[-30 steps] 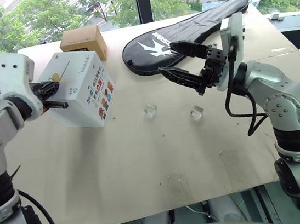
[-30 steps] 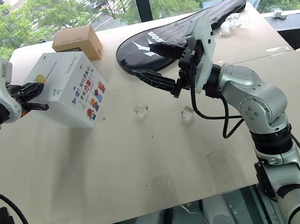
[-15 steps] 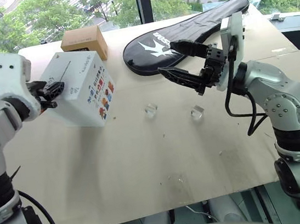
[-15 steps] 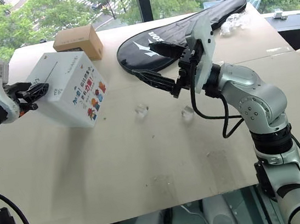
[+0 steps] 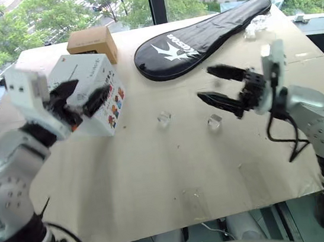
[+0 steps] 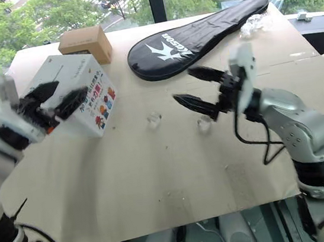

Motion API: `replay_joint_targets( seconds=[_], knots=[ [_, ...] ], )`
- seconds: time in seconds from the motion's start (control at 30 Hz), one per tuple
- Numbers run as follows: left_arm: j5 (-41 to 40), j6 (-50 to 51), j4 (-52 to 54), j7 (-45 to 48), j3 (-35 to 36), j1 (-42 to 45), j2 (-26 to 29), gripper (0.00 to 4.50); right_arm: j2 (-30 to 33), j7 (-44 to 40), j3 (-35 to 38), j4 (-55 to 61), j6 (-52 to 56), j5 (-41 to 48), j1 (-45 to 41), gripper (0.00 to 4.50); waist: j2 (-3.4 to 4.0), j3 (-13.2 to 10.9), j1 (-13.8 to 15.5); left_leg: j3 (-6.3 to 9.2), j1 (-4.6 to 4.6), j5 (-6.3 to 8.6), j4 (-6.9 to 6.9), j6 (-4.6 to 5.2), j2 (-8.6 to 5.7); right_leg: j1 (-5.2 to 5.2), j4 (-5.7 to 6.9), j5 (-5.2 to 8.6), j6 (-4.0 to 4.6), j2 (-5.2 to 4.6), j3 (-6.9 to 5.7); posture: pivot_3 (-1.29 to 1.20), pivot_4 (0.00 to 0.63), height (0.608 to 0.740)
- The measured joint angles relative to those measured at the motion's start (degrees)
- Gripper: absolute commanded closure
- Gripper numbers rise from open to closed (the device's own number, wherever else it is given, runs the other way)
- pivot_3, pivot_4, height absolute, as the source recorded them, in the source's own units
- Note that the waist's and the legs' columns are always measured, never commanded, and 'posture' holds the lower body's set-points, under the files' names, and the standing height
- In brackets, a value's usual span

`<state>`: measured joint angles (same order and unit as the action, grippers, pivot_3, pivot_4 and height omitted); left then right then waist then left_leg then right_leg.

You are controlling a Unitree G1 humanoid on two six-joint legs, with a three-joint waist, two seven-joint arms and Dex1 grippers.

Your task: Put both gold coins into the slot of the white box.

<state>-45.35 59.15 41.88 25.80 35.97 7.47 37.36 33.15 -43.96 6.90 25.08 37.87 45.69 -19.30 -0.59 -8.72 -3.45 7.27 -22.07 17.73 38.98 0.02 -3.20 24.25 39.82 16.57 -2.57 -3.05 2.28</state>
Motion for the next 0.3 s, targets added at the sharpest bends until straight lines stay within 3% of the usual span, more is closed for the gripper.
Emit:
replay_joint_targets(
  seconds=[0.1,0.17,0.3],
  knots=[
    [1.0,-2.7,6.3,0.4,-1.8,-12.1,-3.9,0.03,3.4,-4.4,1.6,-0.1,-2.4,-2.1,10.1,0.00,-0.02,0.0,0.6,-0.09,0.34,0.02,-0.09,0.04,0.07,-0.29,0.05,0.00,0.01,0.07,0.04,0.00,0.150,0.740],
    [4.8,-8.0,9.5,0.7,-6.1,-21.7,-6.8,0.03,4.9,-8.1,1.2,-1.3,-7.6,-6.0,17.4,0.00,0.01,0.0,1.3,-0.26,1.04,0.14,-0.27,0.23,0.07,-0.96,-0.05,0.00,0.01,0.05,0.14,0.00,0.150,0.740],
    [17.6,-21.4,6.1,1.0,-17.2,-33.0,-9.2,0.03,4.0,-12.0,-1.4,-8.6,-20.1,-15.1,22.5,0.00,0.00,-0.1,1.9,-0.34,2.41,0.25,-0.60,0.42,0.13,-2.45,-0.47,0.06,0.00,0.12,0.15,0.00,0.150,0.740]
  ],
)
